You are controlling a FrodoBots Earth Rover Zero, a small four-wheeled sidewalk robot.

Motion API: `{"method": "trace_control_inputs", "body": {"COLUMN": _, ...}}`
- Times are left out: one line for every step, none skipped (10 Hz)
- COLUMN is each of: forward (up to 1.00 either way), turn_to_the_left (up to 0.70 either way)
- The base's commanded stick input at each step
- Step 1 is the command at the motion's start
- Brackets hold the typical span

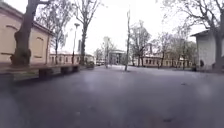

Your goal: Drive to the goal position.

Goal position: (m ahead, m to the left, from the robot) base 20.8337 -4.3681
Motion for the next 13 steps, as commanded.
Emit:
{"method": "trace_control_inputs", "body": {"forward": 1.00, "turn_to_the_left": 0.00}}
{"method": "trace_control_inputs", "body": {"forward": 1.00, "turn_to_the_left": 0.00}}
{"method": "trace_control_inputs", "body": {"forward": 1.00, "turn_to_the_left": 0.00}}
{"method": "trace_control_inputs", "body": {"forward": 1.00, "turn_to_the_left": 0.00}}
{"method": "trace_control_inputs", "body": {"forward": 1.00, "turn_to_the_left": 0.00}}
{"method": "trace_control_inputs", "body": {"forward": 1.00, "turn_to_the_left": 0.00}}
{"method": "trace_control_inputs", "body": {"forward": 1.00, "turn_to_the_left": 0.00}}
{"method": "trace_control_inputs", "body": {"forward": 1.00, "turn_to_the_left": 0.00}}
{"method": "trace_control_inputs", "body": {"forward": 1.00, "turn_to_the_left": 0.00}}
{"method": "trace_control_inputs", "body": {"forward": 1.00, "turn_to_the_left": 0.00}}
{"method": "trace_control_inputs", "body": {"forward": 1.00, "turn_to_the_left": 0.00}}
{"method": "trace_control_inputs", "body": {"forward": 1.00, "turn_to_the_left": 0.00}}
{"method": "trace_control_inputs", "body": {"forward": 1.00, "turn_to_the_left": 0.00}}
